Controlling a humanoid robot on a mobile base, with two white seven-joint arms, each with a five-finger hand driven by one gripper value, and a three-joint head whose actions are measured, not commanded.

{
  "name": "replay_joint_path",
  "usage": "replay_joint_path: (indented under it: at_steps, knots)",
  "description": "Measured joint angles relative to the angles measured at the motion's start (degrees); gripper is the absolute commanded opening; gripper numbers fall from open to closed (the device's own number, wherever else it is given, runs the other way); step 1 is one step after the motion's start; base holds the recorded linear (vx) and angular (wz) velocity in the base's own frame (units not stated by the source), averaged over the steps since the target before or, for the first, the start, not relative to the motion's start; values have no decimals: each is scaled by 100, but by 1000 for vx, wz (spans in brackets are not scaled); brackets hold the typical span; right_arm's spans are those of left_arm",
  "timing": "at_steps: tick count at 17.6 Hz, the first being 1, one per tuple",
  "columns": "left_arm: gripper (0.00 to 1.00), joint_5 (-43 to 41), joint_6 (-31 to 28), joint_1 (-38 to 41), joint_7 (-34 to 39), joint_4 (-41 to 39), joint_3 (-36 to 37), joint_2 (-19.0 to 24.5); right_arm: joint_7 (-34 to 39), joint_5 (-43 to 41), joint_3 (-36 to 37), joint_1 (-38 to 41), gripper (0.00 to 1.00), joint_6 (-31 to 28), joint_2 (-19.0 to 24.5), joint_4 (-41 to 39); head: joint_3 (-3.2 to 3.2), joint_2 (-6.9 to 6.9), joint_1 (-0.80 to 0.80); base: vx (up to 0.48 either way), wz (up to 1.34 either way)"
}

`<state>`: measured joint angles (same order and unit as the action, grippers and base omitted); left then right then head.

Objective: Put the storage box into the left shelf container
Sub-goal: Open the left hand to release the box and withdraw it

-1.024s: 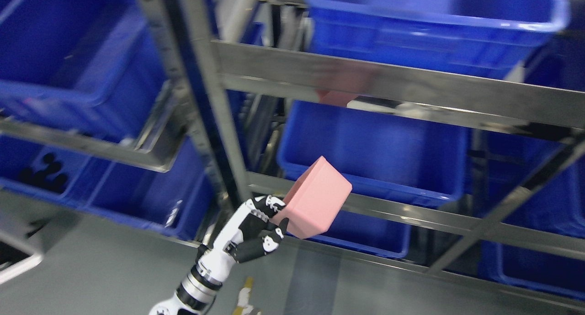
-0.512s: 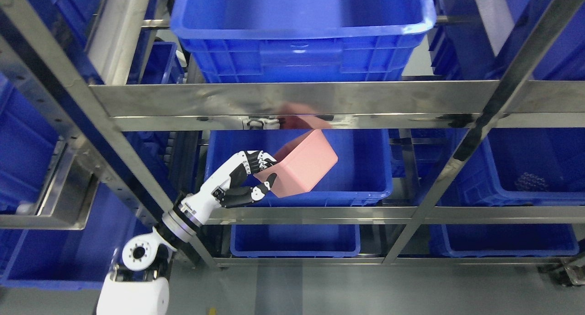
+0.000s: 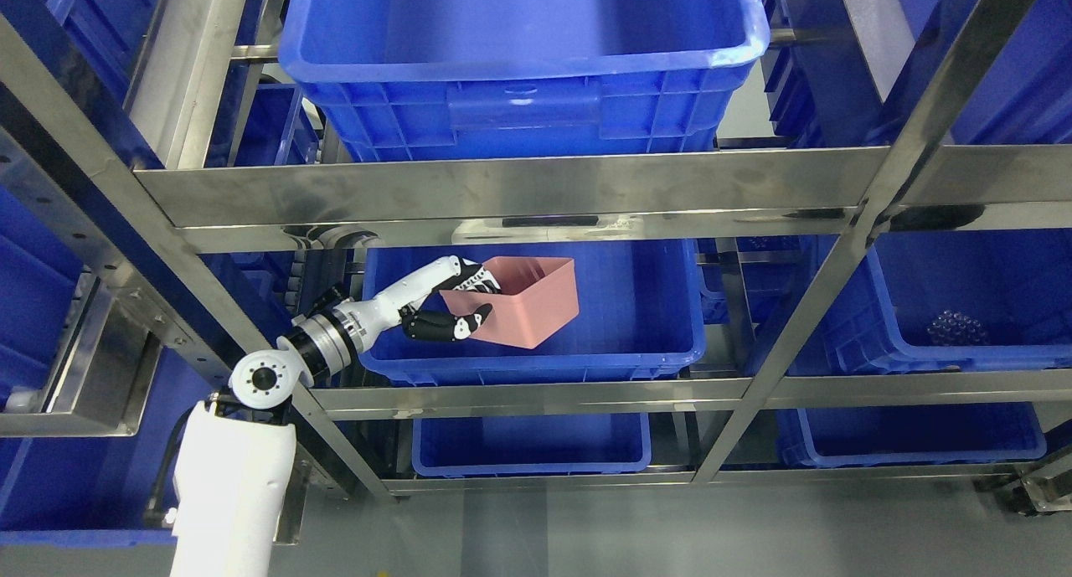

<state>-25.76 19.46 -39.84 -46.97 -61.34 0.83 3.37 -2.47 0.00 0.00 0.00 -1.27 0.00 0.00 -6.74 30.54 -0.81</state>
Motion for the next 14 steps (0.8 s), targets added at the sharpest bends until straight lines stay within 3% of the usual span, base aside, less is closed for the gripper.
replay_joint_path:
  at_steps: [2,3,5,8,10,12,14]
  knots:
    - [12,-395,85,-132,201,273,-14,-62,0,0,0,0,100,0,0,0,0,0,0,-4,19]
    - [20,-542,113,-177,264,386,-22,-86,0,0,0,0,100,0,0,0,0,0,0,0,0]
    - [60,-783,168,-252,347,595,-33,-130,0,0,0,0,100,0,0,0,0,0,0,0,0]
    - [91,-1002,187,-342,693,845,-45,-187,0,0,0,0,100,0,0,0,0,-1,0,0,0]
    - [98,-1035,200,-380,1117,935,-53,-214,0,0,0,0,100,0,0,0,0,0,0,0,0]
    - [99,-850,152,-390,1602,953,-57,-235,0,0,0,-1,100,0,0,0,0,-1,0,0,0]
    - [99,-220,-263,-295,2205,852,-62,-253,0,0,0,0,100,0,0,0,0,0,0,0,0]
